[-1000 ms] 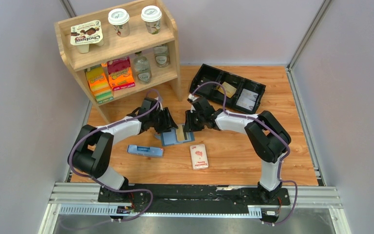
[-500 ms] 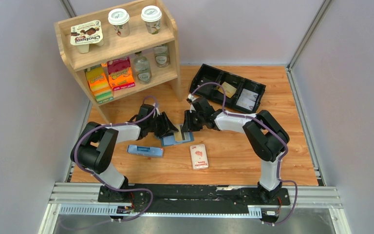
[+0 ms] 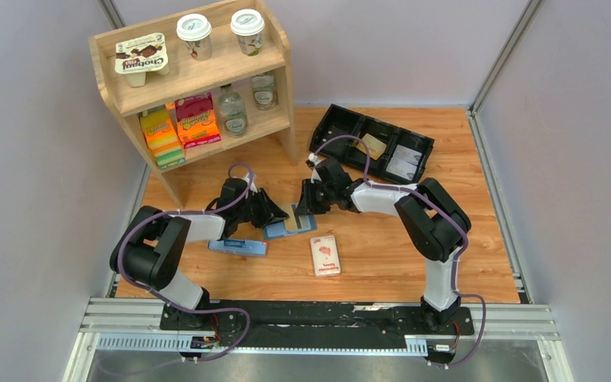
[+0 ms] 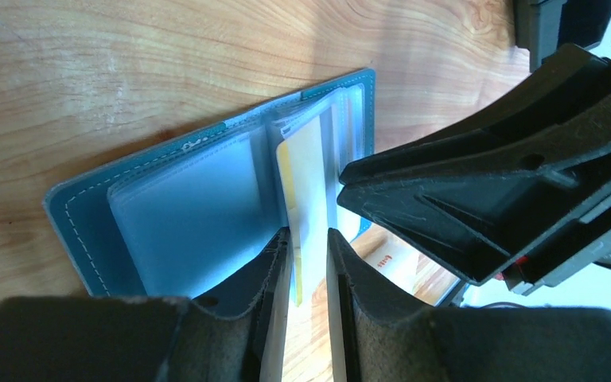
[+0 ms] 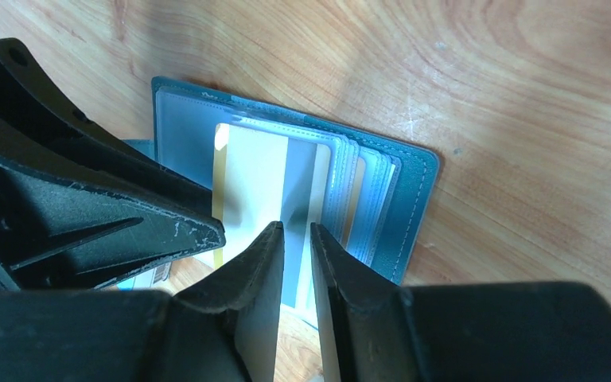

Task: Take the credit cards out of the card holder
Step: Remove the credit card from the card holder.

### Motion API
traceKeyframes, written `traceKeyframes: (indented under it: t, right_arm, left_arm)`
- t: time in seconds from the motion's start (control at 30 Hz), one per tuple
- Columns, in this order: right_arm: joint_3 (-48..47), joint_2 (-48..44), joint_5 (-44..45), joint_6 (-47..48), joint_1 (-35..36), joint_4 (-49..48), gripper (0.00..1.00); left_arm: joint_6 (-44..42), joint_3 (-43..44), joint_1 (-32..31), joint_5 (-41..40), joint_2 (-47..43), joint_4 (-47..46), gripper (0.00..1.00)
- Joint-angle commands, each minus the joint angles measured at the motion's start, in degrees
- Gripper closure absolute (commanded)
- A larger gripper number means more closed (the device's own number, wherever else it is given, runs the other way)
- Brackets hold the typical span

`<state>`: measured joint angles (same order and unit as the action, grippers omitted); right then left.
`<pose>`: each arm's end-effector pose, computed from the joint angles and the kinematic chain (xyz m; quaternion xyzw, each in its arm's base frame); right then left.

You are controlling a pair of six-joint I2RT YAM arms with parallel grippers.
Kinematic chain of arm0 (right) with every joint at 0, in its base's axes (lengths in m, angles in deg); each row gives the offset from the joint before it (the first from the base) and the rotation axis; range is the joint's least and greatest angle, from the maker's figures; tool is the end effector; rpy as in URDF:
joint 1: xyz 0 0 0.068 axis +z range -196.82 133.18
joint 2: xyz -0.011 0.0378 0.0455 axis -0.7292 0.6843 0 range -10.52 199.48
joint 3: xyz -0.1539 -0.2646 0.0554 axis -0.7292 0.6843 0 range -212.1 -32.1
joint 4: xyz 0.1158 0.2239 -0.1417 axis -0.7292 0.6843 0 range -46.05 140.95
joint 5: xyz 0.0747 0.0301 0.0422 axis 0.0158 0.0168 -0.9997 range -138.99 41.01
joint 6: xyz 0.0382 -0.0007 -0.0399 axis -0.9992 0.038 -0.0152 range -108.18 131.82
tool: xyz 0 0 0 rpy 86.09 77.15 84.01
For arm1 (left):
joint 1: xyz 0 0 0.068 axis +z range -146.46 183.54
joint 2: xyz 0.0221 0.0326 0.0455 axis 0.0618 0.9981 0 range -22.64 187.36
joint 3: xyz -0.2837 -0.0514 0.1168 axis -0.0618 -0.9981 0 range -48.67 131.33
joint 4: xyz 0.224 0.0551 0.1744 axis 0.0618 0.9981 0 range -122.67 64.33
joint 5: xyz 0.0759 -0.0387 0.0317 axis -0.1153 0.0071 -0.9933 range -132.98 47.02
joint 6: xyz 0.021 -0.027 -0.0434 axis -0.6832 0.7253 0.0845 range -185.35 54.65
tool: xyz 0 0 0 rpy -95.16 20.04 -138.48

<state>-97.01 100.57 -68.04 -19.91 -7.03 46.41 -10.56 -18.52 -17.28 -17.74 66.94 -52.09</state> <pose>0.3263 0.2877 0.1578 -0.1231 0.9163 0.3291 0.1921 0.2671 -0.1188 0.1418 -0.1701 0.8728 -0.4092 0.2045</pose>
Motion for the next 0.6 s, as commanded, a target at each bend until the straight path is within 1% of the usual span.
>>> traceKeyframes:
  t: [0.0,0.2,0.27,0.4,0.5,0.57]
  right_arm:
    - [1.2,2.9,0.9,0.2,0.1,1.5,0.73]
    - [1.1,3.6,0.7,0.2,-0.1,1.5,0.73]
    - [1.0,3.9,0.6,0.1,-0.1,1.5,0.73]
    - [1.0,4.0,0.5,0.2,-0.1,1.5,0.74]
    - [1.0,4.2,0.7,0.3,-0.1,1.5,0.74]
    - [1.1,4.3,0.7,0.3,-0.1,1.6,0.73]
  left_arm:
    - [1.5,-1.3,0.0,2.1,-3.9,-9.0,0.7]
    - [1.6,-2.2,0.0,2.4,-5.0,-11.3,0.73]
    - [1.8,-2.5,0.1,2.5,-4.6,-12.0,0.76]
    - [2.9,-2.5,0.1,3.5,-2.6,-14.2,0.8]
    - [3.4,-2.4,0.0,3.8,-1.3,-15.0,0.8]
    - [3.4,-2.4,0.0,3.9,-0.8,-15.0,0.77]
